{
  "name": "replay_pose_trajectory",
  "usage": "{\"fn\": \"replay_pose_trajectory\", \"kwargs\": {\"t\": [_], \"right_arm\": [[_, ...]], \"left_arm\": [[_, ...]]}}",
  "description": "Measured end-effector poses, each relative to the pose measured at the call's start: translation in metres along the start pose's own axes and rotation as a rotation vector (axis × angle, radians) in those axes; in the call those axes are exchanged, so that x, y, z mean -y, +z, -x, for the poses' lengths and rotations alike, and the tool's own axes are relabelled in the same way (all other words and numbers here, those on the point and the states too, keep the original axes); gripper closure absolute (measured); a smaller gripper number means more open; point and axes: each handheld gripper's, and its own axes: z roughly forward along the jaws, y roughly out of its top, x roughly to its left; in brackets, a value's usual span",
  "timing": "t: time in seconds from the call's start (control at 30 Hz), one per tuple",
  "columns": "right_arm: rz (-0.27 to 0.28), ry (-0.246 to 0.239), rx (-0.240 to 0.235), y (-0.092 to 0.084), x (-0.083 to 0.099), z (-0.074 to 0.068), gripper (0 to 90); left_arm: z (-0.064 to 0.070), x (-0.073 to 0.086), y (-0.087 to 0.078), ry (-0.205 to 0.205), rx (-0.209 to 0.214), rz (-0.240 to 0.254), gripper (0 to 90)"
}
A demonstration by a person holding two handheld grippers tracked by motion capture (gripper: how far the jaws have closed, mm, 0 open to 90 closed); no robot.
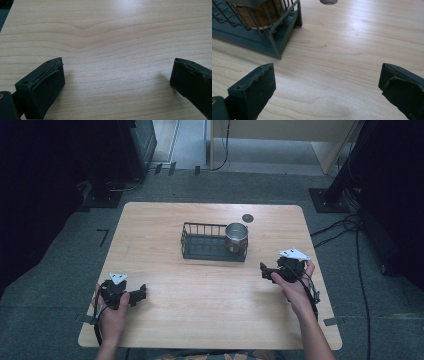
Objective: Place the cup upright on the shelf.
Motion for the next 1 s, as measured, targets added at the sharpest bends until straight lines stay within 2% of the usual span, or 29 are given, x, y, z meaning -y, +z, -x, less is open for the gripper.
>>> {"fn": "replay_pose_trajectory", "kwargs": {"t": [0.7, 1.0], "right_arm": [[-0.062, 0.045, 0.09, -0.007, 0.047, 0.034, 0.9], [-0.091, 0.047, 0.114, -0.008, 0.063, 0.041, 1.0]], "left_arm": [[0.0, 0.0, 0.0, 0.001, 0.001, -0.002, 0.0], [0.0, 0.0, 0.0, 0.0, 0.0, -0.002, 0.0]]}}
